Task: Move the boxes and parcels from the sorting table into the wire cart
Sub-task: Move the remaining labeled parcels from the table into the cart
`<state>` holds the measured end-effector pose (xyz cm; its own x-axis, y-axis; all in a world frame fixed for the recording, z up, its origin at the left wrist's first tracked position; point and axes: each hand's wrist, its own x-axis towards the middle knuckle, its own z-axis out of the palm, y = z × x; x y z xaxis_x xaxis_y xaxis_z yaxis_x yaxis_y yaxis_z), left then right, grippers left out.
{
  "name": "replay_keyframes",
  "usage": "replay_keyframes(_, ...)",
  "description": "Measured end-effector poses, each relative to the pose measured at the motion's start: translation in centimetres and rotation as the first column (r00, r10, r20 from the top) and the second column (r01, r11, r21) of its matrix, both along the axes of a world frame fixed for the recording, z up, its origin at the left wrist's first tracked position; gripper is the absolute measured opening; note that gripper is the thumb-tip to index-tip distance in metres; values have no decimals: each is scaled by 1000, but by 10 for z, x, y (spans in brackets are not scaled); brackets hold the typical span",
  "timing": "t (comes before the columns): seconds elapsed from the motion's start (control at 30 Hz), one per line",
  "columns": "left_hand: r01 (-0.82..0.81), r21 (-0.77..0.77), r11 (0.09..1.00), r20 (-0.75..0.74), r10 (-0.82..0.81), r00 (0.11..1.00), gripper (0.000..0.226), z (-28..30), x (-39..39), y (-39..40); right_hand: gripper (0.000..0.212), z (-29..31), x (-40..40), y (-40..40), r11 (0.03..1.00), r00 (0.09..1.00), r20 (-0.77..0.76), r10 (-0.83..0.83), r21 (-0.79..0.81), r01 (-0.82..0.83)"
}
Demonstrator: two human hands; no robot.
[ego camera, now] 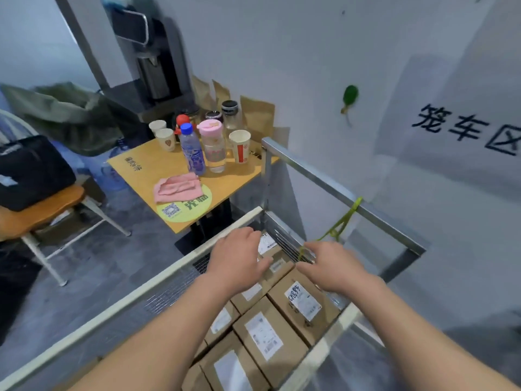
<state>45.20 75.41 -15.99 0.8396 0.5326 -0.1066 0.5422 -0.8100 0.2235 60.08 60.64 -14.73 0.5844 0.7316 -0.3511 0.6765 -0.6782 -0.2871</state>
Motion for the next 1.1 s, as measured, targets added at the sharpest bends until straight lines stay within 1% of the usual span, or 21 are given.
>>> replay_keyframes(0.17, 136, 27, 990, 33, -137, 990, 56, 12, 29, -52, 59, 21, 7, -67, 996, 995, 52, -91, 8, 90)
replay_keyframes(0.3, 242, 34, 970, 49, -244, 969, 62, 19, 52, -105, 54, 30, 14, -125, 986, 981, 97, -167, 12, 166)
replay_keyframes(0.4, 318, 66, 946, 30, -321, 947, 64, 26, 69, -149, 52, 36, 21, -172, 975, 967, 128, -221, 16, 221)
replay_keyframes(0.57, 419, 96, 903, 17, -422, 906, 64, 40, 98, -225, 55, 37, 36, -255, 947, 933, 172, -317, 14, 319)
replay_keyframes(0.63, 457, 109, 883, 22, -462, 887, 65, 47, 111, -255, 55, 39, 41, -289, 934, 915, 194, -354, 20, 357)
replay_keyframes(0.73, 508, 120, 853, 33, -515, 857, 64, 56, 132, -299, 50, 44, 49, -340, 911, 885, 227, -407, 29, 412)
replay_keyframes(0.8, 546, 148, 824, 28, -556, 831, 64, 63, 147, -329, 47, 47, 55, -375, 894, 867, 232, -442, 34, 447)
replay_keyframes(0.9, 594, 143, 792, 30, -603, 797, 65, 74, 167, -374, 48, 52, 64, -424, 860, 832, 229, -505, 56, 507)
replay_keyframes(1.1, 686, 176, 706, 20, -699, 715, 62, 90, 199, -452, 43, 66, 75, -510, 765, 726, 260, -636, 93, 637)
